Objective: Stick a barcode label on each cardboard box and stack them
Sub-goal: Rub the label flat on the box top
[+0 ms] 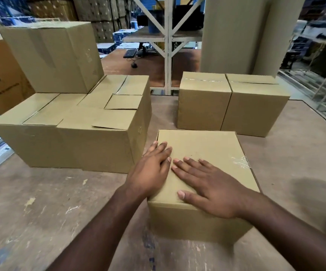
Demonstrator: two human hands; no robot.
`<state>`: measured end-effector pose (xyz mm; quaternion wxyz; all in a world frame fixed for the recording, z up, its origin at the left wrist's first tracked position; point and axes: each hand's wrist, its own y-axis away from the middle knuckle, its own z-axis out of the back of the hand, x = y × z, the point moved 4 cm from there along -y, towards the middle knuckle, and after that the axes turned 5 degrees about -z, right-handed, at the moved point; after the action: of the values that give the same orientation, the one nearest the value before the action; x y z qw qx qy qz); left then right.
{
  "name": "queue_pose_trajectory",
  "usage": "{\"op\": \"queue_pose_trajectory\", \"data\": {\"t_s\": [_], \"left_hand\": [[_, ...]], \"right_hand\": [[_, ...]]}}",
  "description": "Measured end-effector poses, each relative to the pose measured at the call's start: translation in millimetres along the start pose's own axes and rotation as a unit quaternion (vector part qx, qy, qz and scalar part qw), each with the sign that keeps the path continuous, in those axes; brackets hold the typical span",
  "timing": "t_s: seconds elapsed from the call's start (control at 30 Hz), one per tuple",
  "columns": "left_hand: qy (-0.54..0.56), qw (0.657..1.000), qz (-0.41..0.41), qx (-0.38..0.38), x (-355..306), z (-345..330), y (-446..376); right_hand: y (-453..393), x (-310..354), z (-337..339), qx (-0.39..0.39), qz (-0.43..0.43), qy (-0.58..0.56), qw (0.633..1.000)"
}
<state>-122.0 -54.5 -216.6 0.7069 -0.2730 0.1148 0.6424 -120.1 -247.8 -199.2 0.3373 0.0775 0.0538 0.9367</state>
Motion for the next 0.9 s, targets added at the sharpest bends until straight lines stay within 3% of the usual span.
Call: {"op": "queue_pose_trajectory", "data": {"t_s": [0.1, 0.17, 0.23, 0.33, 0.4, 0.53, 0.6, 0.67, 0.77, 0.9], "left_hand": [[0.025, 1.0, 0.004, 0.004, -2.1, 0.6, 0.5], [0.167, 0.985, 0.032, 0.007, -4.4, 2.0, 4.5], [0.336, 0.937, 0.094, 0.023, -4.1, -0.4, 13.7], [0.472, 0.852, 0.192, 0.121, 3.3, -22.0, 31.1], [0.494, 0.822, 0.235, 0.158, 15.5, -39.1, 40.3], [0.425, 0.811, 0.364, 0.172, 33.4, -68.7, 63.3], [0.438, 0.789, 0.386, 0.19, 23.4, -72.7, 76.9], [0.465, 0.794, 0.363, 0.15, 19.1, -69.0, 78.9], [0.472, 0.829, 0.299, 0.031, 22.1, -42.1, 70.1], [0.523, 0.803, 0.271, -0.085, 18.8, 6.6, 61.2]], "right_hand": [[7.9, -48.0, 6.0, -0.015, -0.127, -0.01, 0.992], [18.4, -72.7, 6.6, -0.036, -0.231, -0.013, 0.972], [27.8, -82.2, 3.9, -0.053, -0.29, -0.021, 0.955], [32.5, -86.5, 6.8, -0.092, -0.308, -0.088, 0.943], [35.4, -95.2, 9.4, -0.128, -0.308, -0.127, 0.934], [54.0, -114.0, 3.6, -0.203, -0.338, -0.154, 0.906], [69.8, -123.5, 2.6, -0.256, -0.358, -0.168, 0.882], [87.3, -131.8, 2.4, -0.301, -0.372, -0.222, 0.849], [103.1, -128.5, -12.9, -0.336, -0.353, -0.375, 0.788], [91.3, -96.7, -49.9, -0.347, -0.307, -0.515, 0.721]]}}
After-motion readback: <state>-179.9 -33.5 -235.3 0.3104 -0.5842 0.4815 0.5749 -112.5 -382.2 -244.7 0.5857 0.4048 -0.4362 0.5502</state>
